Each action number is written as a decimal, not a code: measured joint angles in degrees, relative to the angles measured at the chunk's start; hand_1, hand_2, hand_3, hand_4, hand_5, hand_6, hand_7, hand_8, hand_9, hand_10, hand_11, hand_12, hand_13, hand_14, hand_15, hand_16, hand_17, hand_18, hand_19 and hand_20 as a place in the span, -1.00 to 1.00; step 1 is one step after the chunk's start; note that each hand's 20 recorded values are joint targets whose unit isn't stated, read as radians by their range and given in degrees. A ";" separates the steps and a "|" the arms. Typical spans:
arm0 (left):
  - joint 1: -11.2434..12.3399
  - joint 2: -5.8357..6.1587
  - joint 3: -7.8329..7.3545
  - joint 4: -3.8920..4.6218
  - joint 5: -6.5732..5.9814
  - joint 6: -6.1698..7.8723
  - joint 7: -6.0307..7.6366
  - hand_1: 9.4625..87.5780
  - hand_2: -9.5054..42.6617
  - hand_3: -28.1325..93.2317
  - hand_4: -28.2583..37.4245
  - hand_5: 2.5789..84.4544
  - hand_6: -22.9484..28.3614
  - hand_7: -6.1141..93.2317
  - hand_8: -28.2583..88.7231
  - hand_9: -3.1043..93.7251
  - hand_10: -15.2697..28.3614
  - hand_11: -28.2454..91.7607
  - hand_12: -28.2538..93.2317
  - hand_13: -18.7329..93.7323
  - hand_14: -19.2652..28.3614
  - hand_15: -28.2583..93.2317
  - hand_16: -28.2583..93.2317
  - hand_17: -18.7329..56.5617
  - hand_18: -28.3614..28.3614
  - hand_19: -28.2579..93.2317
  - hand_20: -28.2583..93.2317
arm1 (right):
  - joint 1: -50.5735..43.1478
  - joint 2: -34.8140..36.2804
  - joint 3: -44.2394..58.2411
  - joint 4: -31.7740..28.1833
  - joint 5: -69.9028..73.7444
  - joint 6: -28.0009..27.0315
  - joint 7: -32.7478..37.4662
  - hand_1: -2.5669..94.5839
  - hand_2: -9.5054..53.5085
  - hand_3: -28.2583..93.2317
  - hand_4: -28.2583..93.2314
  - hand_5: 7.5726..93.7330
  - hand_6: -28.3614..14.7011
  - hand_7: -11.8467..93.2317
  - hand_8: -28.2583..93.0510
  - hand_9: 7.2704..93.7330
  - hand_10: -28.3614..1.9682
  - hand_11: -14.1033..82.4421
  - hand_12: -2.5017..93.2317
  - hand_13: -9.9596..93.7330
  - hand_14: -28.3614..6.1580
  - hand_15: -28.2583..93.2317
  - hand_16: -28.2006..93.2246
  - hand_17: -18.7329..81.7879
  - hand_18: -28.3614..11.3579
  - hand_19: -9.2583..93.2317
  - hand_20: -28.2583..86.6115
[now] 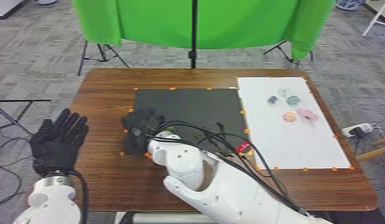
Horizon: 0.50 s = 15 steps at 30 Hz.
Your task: Arrange flowers
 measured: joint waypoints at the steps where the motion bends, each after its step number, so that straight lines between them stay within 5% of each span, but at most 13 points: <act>1: 0.21 -0.55 -0.28 -0.02 0.06 -0.03 -0.21 -0.56 -0.23 0.80 -1.00 0.13 0.34 -0.68 -0.68 -0.10 0.44 -0.18 -0.39 -0.12 0.51 0.00 -0.65 -0.65 0.51 0.05 -0.34 | -1.11 0.15 1.80 -2.04 2.66 -0.87 0.98 0.00 -1.00 0.91 -1.00 0.10 0.02 -0.56 -0.73 0.06 -0.46 -0.40 -0.62 0.29 -0.27 0.52 -0.21 0.17 -0.86 1.00 0.42; 7: 1.95 -3.46 -1.56 -0.29 0.14 -0.08 -1.12 -0.56 -0.23 0.80 -1.00 0.13 0.34 -0.68 -0.67 -0.10 0.44 -0.18 -0.39 -0.12 0.51 0.00 -0.65 -0.65 0.51 0.05 -0.34 | -6.54 3.27 12.32 -15.68 16.04 -1.57 10.36 -0.05 -1.00 0.93 -1.00 0.04 -0.05 -0.58 -0.71 -0.14 -0.64 -0.48 -0.64 0.08 -0.44 0.39 -0.32 0.04 -0.93 0.97 0.22; 15: 3.98 -3.82 -2.44 -1.03 -0.08 -0.13 -1.04 -0.56 -0.23 0.80 -1.00 0.13 0.34 -0.68 -0.68 -0.10 0.45 -0.18 -0.39 -0.12 0.51 0.01 -0.65 -0.65 0.51 0.05 -0.34 | -8.39 14.56 26.93 -17.92 15.86 3.42 15.28 -0.06 -1.00 0.92 -1.00 -0.01 -0.02 -0.56 -0.72 -0.17 -0.57 -0.45 -0.64 -0.05 -0.43 0.30 -0.35 -0.09 -0.83 0.86 0.11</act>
